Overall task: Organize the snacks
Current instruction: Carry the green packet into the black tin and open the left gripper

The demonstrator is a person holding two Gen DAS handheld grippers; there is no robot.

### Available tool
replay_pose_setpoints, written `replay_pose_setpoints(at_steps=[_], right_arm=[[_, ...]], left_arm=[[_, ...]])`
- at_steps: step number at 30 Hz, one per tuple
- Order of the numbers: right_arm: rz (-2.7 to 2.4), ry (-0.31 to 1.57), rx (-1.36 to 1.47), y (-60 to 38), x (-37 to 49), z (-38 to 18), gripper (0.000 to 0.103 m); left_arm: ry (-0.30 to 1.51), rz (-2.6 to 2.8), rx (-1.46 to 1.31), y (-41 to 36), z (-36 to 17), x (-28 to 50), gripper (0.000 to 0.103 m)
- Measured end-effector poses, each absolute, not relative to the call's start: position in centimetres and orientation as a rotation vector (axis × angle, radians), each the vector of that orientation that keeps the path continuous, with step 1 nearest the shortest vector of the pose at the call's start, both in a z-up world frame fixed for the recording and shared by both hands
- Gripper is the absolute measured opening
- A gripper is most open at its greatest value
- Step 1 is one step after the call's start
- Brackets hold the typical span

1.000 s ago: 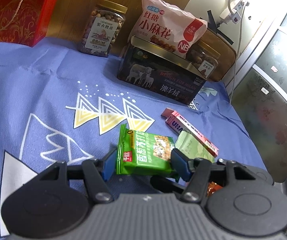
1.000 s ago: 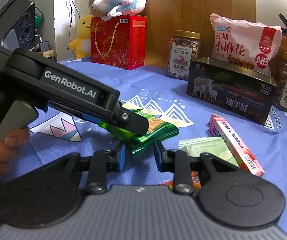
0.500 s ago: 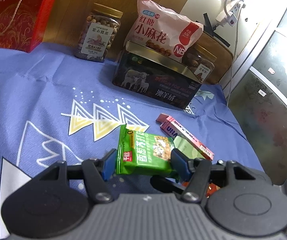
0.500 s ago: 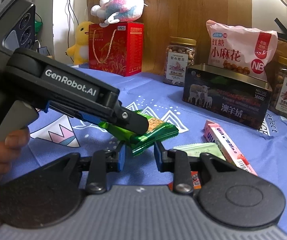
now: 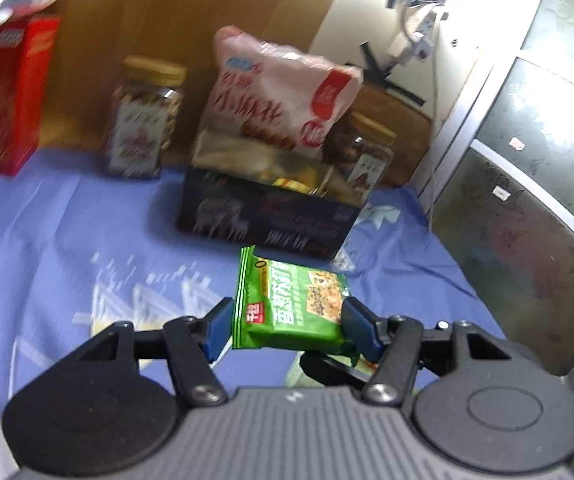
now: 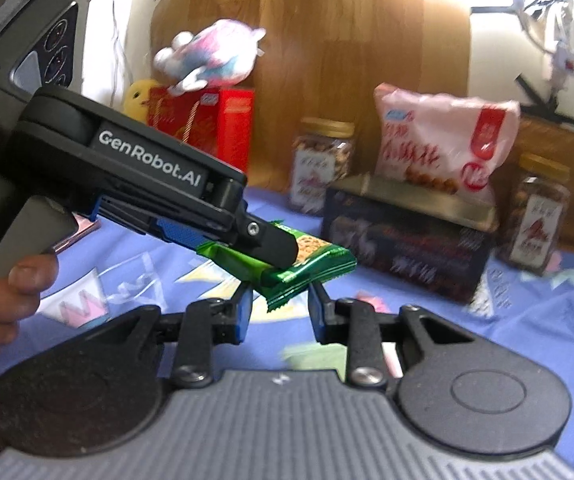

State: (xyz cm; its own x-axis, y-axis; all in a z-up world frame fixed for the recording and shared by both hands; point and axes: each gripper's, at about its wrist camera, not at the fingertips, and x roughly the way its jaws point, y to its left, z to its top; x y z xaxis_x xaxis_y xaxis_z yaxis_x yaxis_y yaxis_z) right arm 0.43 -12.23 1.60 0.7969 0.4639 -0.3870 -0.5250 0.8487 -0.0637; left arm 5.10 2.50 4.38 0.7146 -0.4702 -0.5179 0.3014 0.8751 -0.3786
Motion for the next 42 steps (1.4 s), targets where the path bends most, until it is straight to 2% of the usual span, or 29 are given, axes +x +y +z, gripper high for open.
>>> replay_pose_setpoints(at_steps=[9,20,25,27,29,36,39,42], right_arm=[[0.445,0.311,-0.181,-15.3,5.6,3.6,0.033],[0.395,0.381,-0.118,-17.1,14.4,3.1,0.033],[0.393,0.411,-0.118,-16.2,17.5,2.2,0.041],[0.397,0.405,-0.112,-16.1,17.6,2.3,0.043],[0.406,0.389,-0.104,-16.3,17.2,2.7,0.05],[0.411,0.374,-0.051,-18.7,13.2,4.3,0.05],[0.418,0.384,-0.016,-20.6,9.8,4.3,0.05],[0.401,0.415,0.029,-22.7,6.4,3.3,0.052]], left_arm=[[0.584,-0.494,-0.26,-1.2,6.9,11.2,0.058],[0.581,-0.416,-0.228,-4.2,6.3,20.3,0.059],[0.575,-0.277,-0.206,-3.7,5.3,22.5,0.063],[0.571,-0.246,-0.212,-3.1,5.2,22.4,0.064],[0.552,-0.233,-0.221,-2.4,5.5,21.7,0.068],[0.484,-0.278,-0.235,-1.1,7.2,16.5,0.073],[0.498,-0.336,-0.209,-1.0,6.8,13.5,0.077],[0.553,-0.421,-0.205,-0.7,5.5,10.7,0.077]])
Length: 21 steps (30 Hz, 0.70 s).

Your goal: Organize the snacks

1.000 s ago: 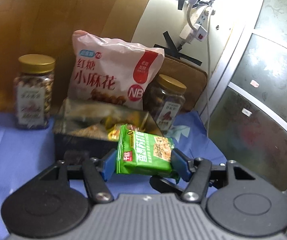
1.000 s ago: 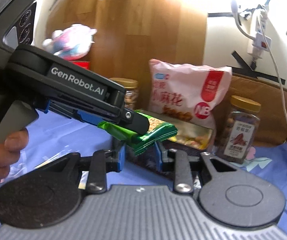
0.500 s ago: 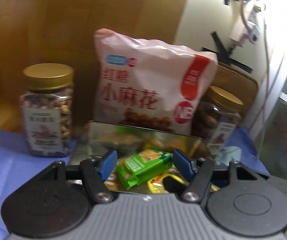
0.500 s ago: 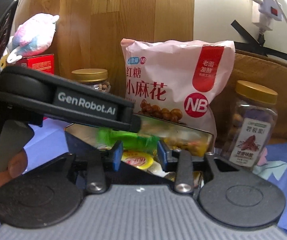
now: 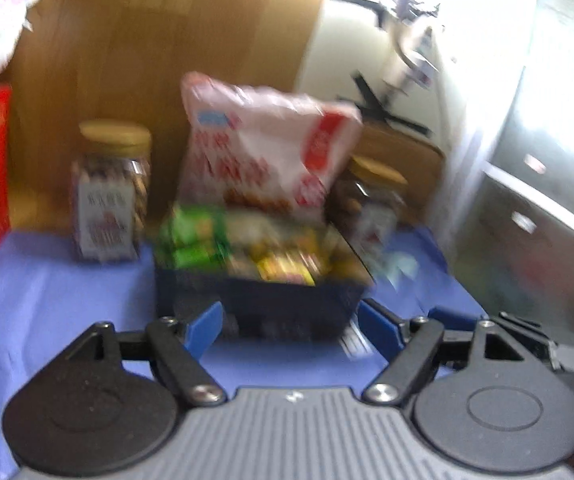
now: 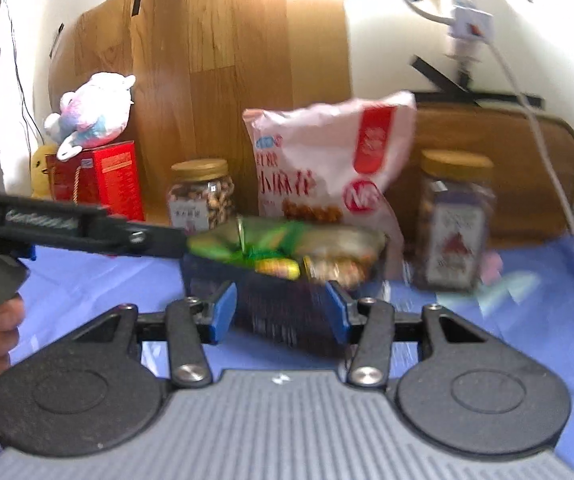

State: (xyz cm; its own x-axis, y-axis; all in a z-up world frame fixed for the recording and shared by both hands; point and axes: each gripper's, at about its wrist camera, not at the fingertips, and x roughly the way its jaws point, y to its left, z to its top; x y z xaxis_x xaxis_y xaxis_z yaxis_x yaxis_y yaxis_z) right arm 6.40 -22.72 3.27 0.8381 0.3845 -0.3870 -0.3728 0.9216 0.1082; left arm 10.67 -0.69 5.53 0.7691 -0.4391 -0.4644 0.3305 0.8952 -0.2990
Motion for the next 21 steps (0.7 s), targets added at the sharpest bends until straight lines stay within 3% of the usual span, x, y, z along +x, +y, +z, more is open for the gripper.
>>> replay_pose_setpoints(at_steps=[12,21], right_arm=[[0.38,0.579,0.29,-27.6,-4.2,-1.3,0.053],[0.444,0.642,0.197,-23.7,-5.3,-2.9,0.06]], left_arm=[[0.707,-0.585,-0.24,-0.6,1.4,4.1,0.077],[0.731,-0.604,-0.255,-0.9,0.9,3.1,0.078]])
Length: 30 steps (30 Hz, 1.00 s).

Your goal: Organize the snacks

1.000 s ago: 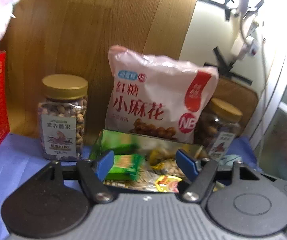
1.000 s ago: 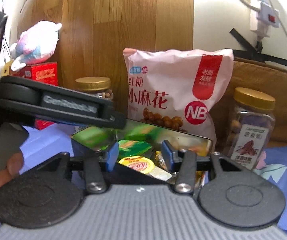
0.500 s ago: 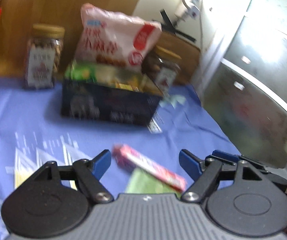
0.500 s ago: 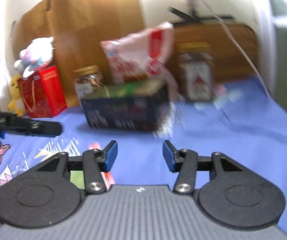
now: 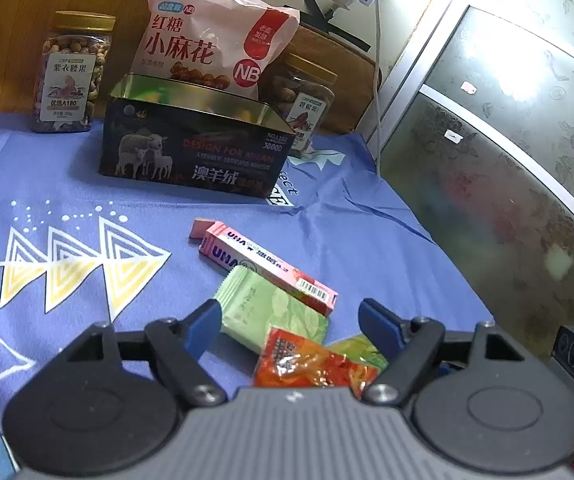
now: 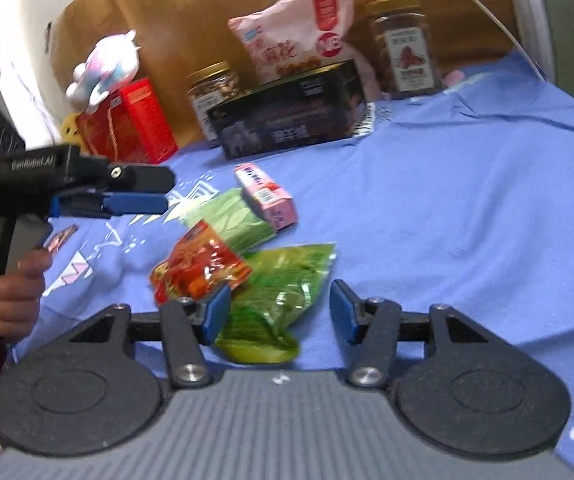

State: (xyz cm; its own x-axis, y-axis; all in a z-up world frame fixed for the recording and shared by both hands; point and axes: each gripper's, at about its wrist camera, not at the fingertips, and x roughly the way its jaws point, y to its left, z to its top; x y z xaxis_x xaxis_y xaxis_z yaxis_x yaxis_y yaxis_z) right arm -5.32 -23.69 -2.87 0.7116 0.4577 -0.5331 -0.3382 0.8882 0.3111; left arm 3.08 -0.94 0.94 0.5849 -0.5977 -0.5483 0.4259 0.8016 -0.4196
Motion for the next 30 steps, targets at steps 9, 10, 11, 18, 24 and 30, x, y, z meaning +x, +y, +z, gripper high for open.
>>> replay_pose_setpoints(at_steps=[9,10,11,18,24,30], right_arm=[[0.428,0.596,0.104,-21.8,-4.8,-2.9,0.05],[0.42,0.585,0.09,-21.6,-4.7,-2.8,0.045],[0.413,0.573,0.069,-21.3,-4.4,-2.7,0.039],[0.435,0.519,-0.031,-19.1,-2.6,-1.9,0.028],[0.433,0.446,-0.04,-18.1,-1.9,-0.9,0.029],[0.423,0.432,0.059,-20.4,-1.9,0.1,0.03]], left_arm=[[0.762,-0.598,-0.256,-1.1,0.0,3.3,0.078],[0.767,-0.597,-0.257,-1.1,-0.1,3.4,0.078],[0.77,-0.596,-0.258,-1.1,-0.2,3.4,0.078],[0.762,-0.569,-0.27,-0.3,-0.1,3.5,0.078],[0.76,-0.54,-0.294,0.9,-0.1,3.5,0.078],[0.749,-0.517,-0.317,2.4,0.0,3.3,0.078]])
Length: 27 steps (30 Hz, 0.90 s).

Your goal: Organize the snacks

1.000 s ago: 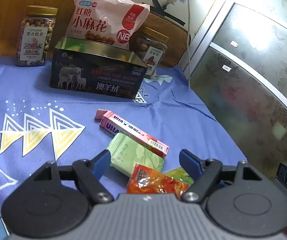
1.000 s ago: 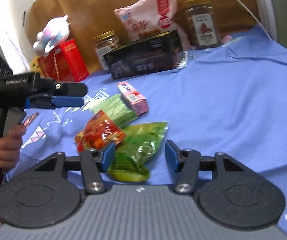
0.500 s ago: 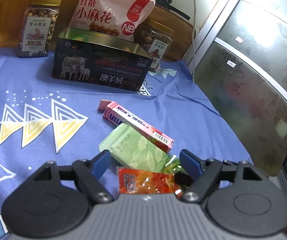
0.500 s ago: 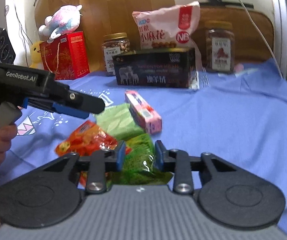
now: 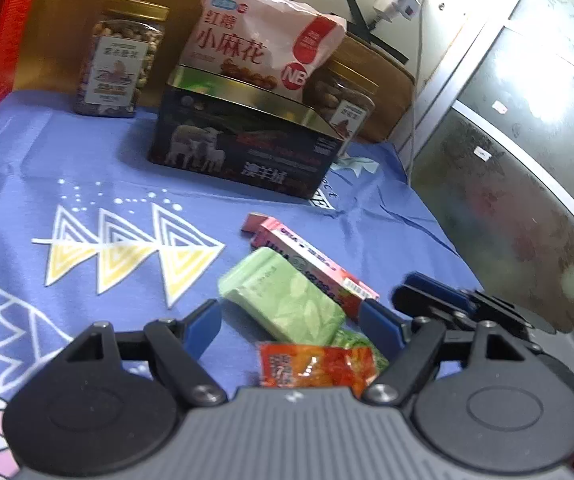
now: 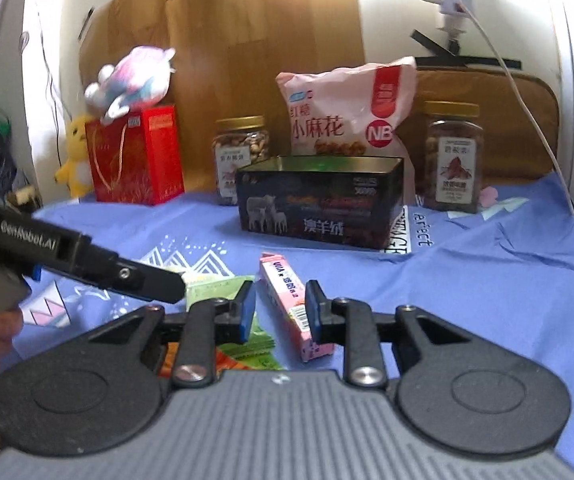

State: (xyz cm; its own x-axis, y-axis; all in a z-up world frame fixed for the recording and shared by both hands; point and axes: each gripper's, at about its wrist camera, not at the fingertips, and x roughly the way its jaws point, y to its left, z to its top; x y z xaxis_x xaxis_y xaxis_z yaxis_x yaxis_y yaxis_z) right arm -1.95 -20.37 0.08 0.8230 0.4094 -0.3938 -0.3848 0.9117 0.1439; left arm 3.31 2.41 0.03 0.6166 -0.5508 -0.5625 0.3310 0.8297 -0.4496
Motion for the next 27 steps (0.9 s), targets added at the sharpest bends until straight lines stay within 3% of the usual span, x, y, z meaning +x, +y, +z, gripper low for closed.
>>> replay_pose_setpoints(at_steps=[14,19,21,24,27], right_arm=[[0.559,0.545,-0.071,-19.0,-5.6,-2.1,0.064],[0.582,0.514,-0.183,-17.2,-6.2,-2.4,0.069],[0.569,0.497,-0.245,-16.4,-6.3,-2.7,0.07],[0.551,0.471,-0.311,-15.5,-6.1,-3.1,0.073],[0.548,0.461,-0.303,-15.5,-5.9,-3.1,0.075]], left_arm=[[0.813,-0.608,-0.398,4.0,-1.0,2.4,0.078],[0.864,-0.654,-0.363,2.2,-2.1,1.7,0.078],[0.849,-0.662,-0.343,1.5,-2.2,1.5,0.085],[0.844,-0.669,-0.32,0.5,-2.2,1.4,0.087],[0.836,-0.65,-0.303,0.0,-2.1,1.5,0.082]])
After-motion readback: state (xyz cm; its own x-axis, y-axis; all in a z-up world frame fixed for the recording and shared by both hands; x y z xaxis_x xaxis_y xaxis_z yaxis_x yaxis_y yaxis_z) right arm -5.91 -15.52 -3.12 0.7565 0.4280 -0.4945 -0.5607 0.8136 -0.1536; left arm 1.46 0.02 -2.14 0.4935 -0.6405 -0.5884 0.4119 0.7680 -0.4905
